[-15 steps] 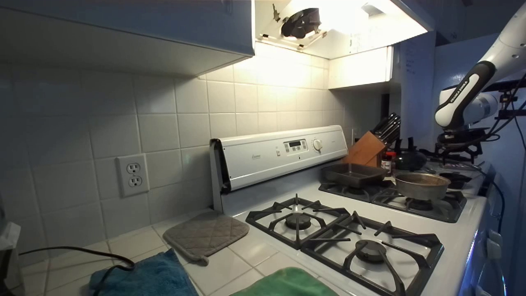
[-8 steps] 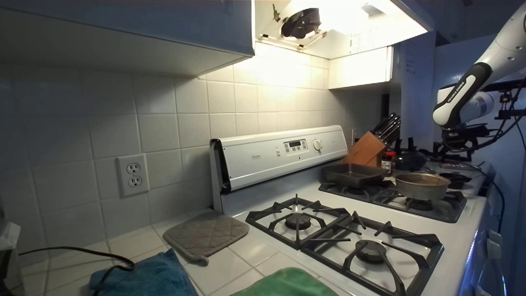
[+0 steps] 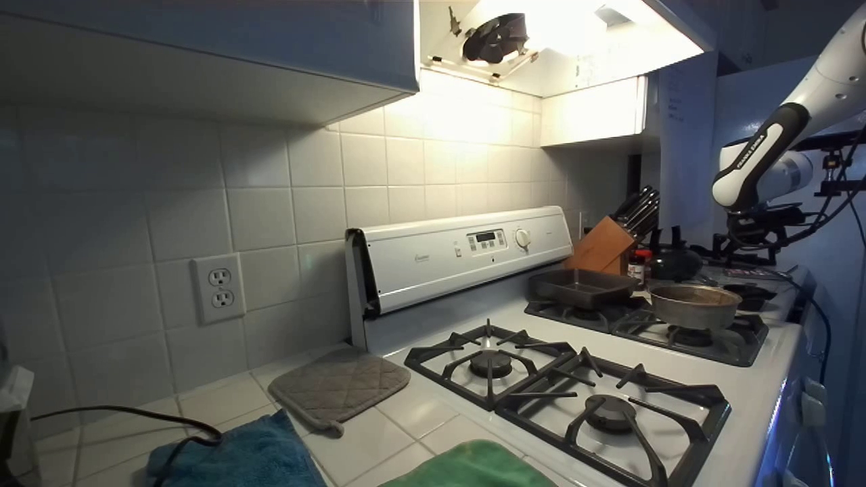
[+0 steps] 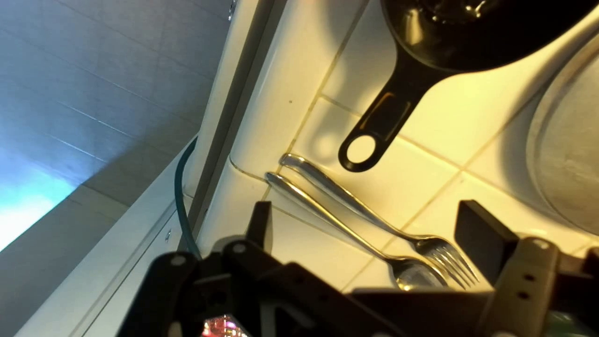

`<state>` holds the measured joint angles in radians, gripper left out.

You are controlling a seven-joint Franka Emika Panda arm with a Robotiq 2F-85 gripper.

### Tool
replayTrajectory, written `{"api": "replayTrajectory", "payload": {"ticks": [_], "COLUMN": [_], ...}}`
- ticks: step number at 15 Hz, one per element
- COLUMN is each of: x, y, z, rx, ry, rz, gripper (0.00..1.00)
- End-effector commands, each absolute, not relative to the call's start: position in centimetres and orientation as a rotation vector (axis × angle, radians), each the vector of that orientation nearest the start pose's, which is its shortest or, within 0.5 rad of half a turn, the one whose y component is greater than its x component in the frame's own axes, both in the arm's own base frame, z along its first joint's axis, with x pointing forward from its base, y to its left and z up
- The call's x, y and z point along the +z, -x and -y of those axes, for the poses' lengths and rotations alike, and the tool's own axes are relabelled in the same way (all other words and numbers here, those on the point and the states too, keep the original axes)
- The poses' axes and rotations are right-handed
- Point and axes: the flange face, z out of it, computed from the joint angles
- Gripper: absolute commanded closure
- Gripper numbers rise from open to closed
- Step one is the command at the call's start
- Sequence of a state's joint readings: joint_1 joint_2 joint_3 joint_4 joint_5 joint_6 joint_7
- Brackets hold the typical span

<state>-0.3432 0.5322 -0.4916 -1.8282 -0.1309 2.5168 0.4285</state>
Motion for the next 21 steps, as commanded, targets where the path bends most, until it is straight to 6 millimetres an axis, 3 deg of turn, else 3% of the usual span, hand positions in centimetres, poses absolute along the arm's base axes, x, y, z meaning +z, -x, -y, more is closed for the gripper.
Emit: {"api": "replayTrajectory", "payload": {"ticks": [1, 5, 13, 21], "x": [29.1, 29.2, 27.8, 26.4], "y": [-47.6, -48.2, -47.6, -48.4], "z": [46.9, 47.4, 50.5, 52.8], "rx": [-0.293, -0.371, -0.382, -0.463], "ry": [3.037, 3.084, 3.176, 3.244], "rz": [-1.712, -1.62, -1.502, -1.405], "gripper": [0.0, 0.0, 0.0, 0.0]}}
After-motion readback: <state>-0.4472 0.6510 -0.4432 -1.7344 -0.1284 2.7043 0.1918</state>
